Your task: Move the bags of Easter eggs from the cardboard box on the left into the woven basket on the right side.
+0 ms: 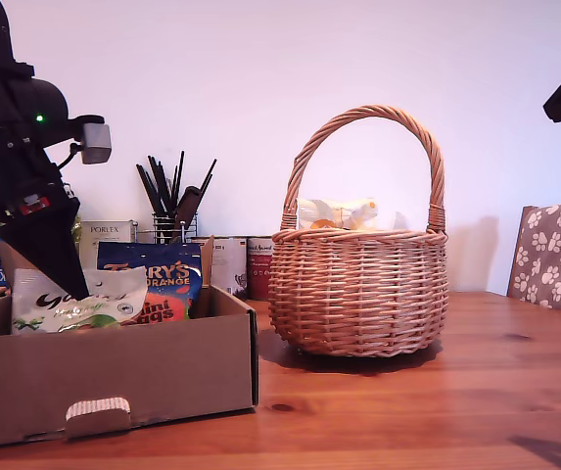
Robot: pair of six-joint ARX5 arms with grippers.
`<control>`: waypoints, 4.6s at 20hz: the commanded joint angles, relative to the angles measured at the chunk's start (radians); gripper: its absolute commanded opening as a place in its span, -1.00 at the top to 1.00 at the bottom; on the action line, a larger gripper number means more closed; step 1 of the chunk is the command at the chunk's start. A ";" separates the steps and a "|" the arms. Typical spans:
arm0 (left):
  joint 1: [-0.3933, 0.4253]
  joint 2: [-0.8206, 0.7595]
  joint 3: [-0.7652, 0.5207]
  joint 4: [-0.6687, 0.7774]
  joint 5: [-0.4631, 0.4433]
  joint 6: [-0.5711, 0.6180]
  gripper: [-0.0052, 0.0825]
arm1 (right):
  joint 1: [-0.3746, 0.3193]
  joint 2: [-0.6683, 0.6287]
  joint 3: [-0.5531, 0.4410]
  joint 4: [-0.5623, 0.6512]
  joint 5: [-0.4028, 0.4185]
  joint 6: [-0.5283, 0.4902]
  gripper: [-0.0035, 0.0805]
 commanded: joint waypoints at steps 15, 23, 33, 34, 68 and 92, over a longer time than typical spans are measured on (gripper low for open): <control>-0.044 0.057 -0.022 -0.144 0.011 -0.069 -0.15 | 0.004 0.003 0.007 0.009 -0.001 0.026 0.95; -0.081 0.137 -0.022 -0.113 -0.020 -0.068 -0.27 | 0.004 0.003 0.007 0.010 -0.001 0.026 0.95; -0.085 0.168 -0.023 -0.124 -0.020 -0.084 0.89 | 0.004 0.003 0.007 0.011 0.000 0.026 0.95; -0.085 0.168 -0.023 -0.127 -0.014 -0.084 0.94 | 0.004 0.003 0.007 0.011 0.000 0.026 0.95; -0.145 -0.088 0.366 -0.063 0.224 -0.213 0.94 | 0.004 0.003 0.007 0.014 0.000 0.026 0.95; -0.414 0.182 0.366 0.579 0.148 -0.427 0.94 | 0.004 0.003 0.007 0.010 0.001 0.026 0.95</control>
